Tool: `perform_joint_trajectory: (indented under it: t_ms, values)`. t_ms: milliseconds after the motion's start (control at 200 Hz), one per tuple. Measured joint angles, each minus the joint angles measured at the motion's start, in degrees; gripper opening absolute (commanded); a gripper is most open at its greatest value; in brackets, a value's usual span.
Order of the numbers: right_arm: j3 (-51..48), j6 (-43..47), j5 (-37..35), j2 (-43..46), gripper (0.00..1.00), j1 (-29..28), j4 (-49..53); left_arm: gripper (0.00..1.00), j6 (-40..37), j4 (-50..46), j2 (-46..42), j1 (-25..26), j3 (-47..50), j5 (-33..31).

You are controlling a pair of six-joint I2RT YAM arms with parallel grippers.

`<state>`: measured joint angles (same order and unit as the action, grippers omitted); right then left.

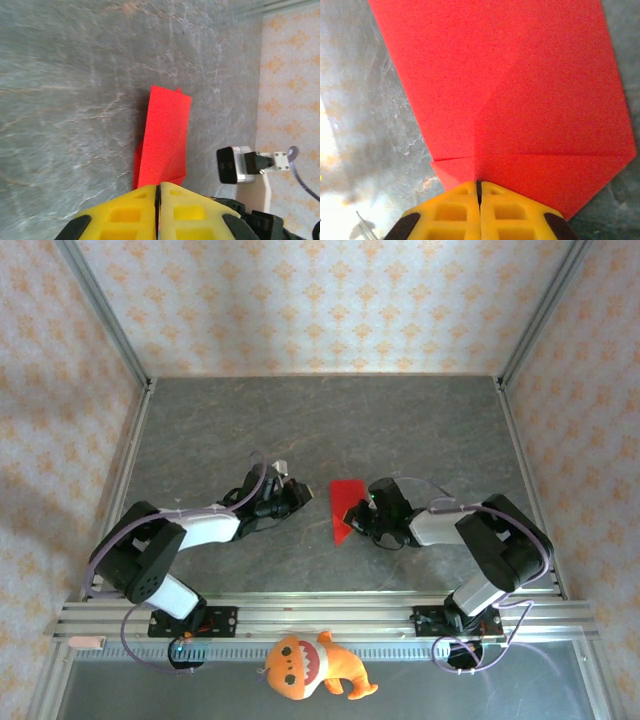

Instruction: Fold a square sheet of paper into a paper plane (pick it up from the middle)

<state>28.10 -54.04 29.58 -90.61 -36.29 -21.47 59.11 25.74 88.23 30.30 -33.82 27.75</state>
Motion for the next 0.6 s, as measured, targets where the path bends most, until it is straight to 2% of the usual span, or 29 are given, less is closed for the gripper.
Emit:
perform_joint_trajectory:
  t_ms: [130,225,305,355,495,601]
  values:
    - [-3.43,-8.70,-4.28,1.46,0.12,-4.31,-5.14,0.03,0.00,1.11,2.25,0.61,-2.01,1.66]
    - [-10.03,-17.46,-8.20,6.21,0.14,-7.56,-10.67,0.00,-0.37,1.55,3.74,1.01,-3.15,2.97]
    - [-14.51,-22.16,-11.32,12.22,0.23,-8.17,-12.37,0.00,-0.79,1.49,4.85,1.60,-4.52,3.80]
    - [-14.29,-22.29,-13.75,16.26,0.28,-7.96,-10.40,0.00,-1.16,1.25,5.40,2.05,-5.62,4.28]
    - [-7.72,-18.16,-18.58,25.73,0.24,-6.21,-3.72,0.00,-1.70,1.79,6.56,3.43,-7.63,5.01]
    - [-8.63,-15.63,-19.28,30.21,0.24,-1.88,-3.37,0.00,-1.62,2.45,8.72,4.55,-8.76,5.38]
